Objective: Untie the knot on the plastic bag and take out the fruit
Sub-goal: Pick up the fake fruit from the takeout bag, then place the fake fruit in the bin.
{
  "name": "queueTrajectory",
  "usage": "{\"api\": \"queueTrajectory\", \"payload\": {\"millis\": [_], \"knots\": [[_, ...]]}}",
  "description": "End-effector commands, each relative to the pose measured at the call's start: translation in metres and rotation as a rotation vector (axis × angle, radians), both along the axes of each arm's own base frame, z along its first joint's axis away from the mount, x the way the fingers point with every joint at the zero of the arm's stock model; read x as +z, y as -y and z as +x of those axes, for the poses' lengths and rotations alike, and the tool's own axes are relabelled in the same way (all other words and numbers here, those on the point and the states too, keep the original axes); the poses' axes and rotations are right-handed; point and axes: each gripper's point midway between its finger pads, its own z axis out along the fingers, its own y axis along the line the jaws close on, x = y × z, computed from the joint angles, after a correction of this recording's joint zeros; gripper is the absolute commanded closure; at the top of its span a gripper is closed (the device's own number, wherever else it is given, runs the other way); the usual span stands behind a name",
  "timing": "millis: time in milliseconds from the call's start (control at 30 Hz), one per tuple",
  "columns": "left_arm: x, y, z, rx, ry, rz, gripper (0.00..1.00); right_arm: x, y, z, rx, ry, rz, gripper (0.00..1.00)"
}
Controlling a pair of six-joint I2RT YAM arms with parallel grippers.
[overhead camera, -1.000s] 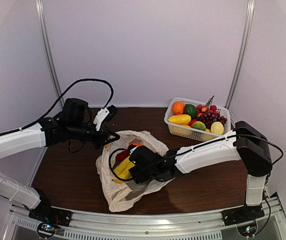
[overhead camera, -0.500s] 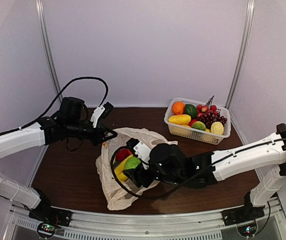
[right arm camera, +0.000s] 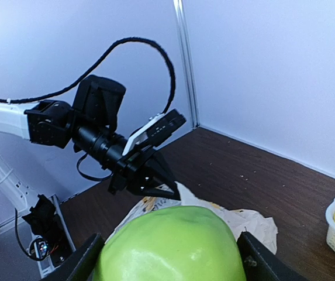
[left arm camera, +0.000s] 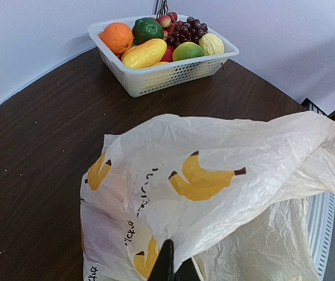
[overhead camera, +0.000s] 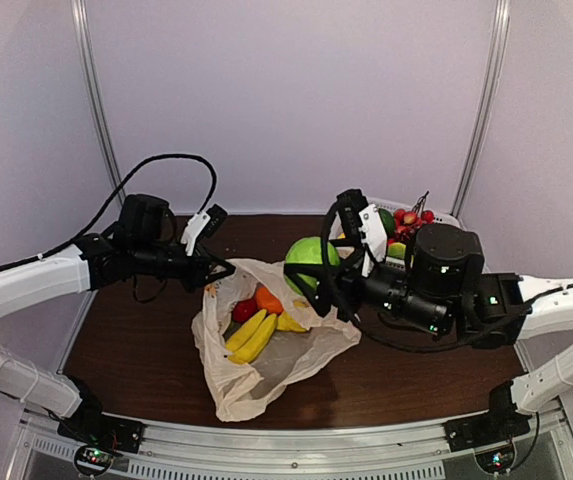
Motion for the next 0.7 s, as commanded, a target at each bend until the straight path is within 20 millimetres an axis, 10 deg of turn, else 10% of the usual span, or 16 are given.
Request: {"api": "queueTrajectory", "payload": {"millis": [0, 233, 667], "knots": [[0.008, -0.004, 0.001, 0.014, 0.032, -0.015, 1.00, 0.008, 0.046, 0.036, -0.219, 0.025, -0.113, 0.31], [0.009, -0.005, 0.001, 0.020, 0.033, -0.016, 1.00, 0.009, 0.115, 0.090, -0.430, -0.017, -0.159, 0.30], [0.012, -0.007, -0.002, 0.024, 0.037, -0.020, 1.00, -0.061, 0.246, 0.224, -0.784, -0.216, -0.249, 0.31]]}}
